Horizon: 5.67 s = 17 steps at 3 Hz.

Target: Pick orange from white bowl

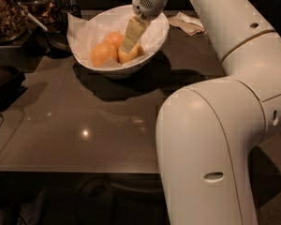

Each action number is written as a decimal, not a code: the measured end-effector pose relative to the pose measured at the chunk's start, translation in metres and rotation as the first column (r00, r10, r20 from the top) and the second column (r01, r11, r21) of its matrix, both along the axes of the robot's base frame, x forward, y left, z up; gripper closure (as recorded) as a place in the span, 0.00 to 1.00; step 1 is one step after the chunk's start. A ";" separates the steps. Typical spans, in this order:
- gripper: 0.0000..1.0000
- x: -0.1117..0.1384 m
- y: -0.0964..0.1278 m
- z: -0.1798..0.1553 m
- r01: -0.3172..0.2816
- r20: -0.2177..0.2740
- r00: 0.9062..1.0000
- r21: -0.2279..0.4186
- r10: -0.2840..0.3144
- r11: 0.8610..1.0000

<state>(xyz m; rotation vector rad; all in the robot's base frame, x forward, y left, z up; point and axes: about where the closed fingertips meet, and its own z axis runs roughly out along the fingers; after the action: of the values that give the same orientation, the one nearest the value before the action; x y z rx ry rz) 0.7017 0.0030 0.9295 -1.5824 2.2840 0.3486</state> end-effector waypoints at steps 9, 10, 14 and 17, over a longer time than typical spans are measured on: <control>0.34 0.008 0.005 -0.046 -0.001 -0.065 0.998 -0.044 -0.002 0.999; 0.34 0.007 0.007 -0.055 -0.007 -0.079 0.997 -0.054 0.002 0.998; 0.99 0.008 0.007 -0.064 -0.013 -0.064 0.998 -0.059 0.010 0.998; 1.00 -0.047 -0.002 0.021 -0.071 0.110 0.992 0.059 0.065 0.996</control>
Offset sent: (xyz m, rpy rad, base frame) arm -0.0107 -0.0186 -0.0124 -0.0556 0.1071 0.0136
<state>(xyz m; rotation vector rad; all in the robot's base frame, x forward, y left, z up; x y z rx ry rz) 0.6545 0.0006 0.9510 -1.6102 2.1217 0.3405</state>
